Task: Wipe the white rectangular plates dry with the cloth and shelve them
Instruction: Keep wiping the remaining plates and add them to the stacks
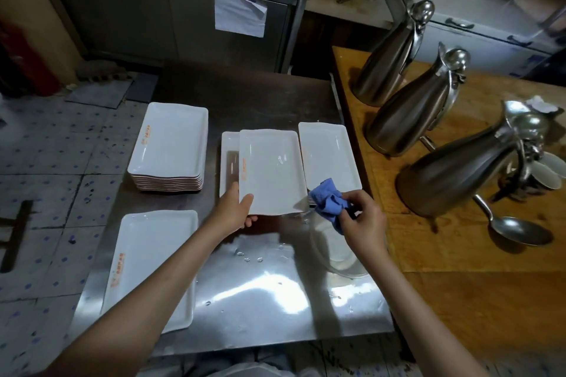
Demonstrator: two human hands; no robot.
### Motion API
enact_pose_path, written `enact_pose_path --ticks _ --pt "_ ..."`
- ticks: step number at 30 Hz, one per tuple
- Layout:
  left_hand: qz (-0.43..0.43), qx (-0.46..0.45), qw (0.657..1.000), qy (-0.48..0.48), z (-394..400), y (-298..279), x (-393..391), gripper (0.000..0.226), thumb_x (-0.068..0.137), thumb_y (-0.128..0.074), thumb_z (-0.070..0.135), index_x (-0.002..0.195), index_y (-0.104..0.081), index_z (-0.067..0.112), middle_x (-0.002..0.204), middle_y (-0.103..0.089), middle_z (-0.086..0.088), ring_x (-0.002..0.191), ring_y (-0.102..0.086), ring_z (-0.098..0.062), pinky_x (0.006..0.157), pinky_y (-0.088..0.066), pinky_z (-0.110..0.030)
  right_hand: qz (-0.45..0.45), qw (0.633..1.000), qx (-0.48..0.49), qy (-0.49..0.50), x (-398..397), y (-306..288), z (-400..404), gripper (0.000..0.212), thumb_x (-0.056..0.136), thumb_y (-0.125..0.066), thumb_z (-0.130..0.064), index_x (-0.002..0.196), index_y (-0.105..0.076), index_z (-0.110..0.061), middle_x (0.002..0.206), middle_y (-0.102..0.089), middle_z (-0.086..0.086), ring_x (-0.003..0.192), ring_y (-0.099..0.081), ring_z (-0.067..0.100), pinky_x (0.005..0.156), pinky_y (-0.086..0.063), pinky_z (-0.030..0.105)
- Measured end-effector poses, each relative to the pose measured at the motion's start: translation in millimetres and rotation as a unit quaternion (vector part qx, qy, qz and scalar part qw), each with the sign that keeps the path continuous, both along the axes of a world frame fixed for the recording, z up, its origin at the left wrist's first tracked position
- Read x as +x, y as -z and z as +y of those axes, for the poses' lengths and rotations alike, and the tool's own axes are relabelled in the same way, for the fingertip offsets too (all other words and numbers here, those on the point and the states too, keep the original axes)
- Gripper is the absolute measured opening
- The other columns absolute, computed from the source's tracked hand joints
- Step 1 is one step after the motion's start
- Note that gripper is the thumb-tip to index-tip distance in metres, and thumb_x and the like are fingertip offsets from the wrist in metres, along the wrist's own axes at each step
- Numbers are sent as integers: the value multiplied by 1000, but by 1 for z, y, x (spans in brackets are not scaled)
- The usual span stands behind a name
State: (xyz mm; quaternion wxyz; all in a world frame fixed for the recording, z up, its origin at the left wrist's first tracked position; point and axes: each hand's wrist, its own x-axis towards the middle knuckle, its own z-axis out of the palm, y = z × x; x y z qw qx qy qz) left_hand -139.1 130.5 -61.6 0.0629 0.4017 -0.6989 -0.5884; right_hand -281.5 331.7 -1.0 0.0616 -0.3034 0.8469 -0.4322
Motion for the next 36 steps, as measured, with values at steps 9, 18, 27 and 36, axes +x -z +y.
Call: enact_pose_path --ticks 9,18,27,36 --pt "-18 11 1000 18 47 2 -9 20 100 -32 19 120 -34 15 72 -65 -12 44 -51 -16 44 -38 -26 0 1000 1 -4 -17 -6 29 26 79 -62 4 90 -61 -19 83 -61 -15 77 -57 -1 62 -50 17" --pt "-34 -46 998 40 86 -16 -17 22 101 -31 20 122 -31 14 91 -63 -12 48 -53 -11 45 -43 -22 4 1000 14 -3 -27 -11 49 23 79 -61 7 90 -61 -13 80 -57 -15 72 -55 -4 61 -45 11" --pt "-10 -93 995 22 101 -20 -27 28 100 -33 11 127 -35 2 112 -59 -17 70 -57 -20 50 -39 -11 -11 1000 17 -2 -31 -12 59 23 81 -62 3 87 -59 -19 80 -58 -13 72 -56 2 60 -46 13" --pt "-89 -186 978 44 103 -17 -36 26 99 -31 17 123 -33 5 102 -61 -26 87 -58 -40 77 -49 -46 -19 1000 15 12 -34 -8 63 22 79 -62 4 89 -60 -16 81 -59 -12 74 -56 2 63 -47 17"
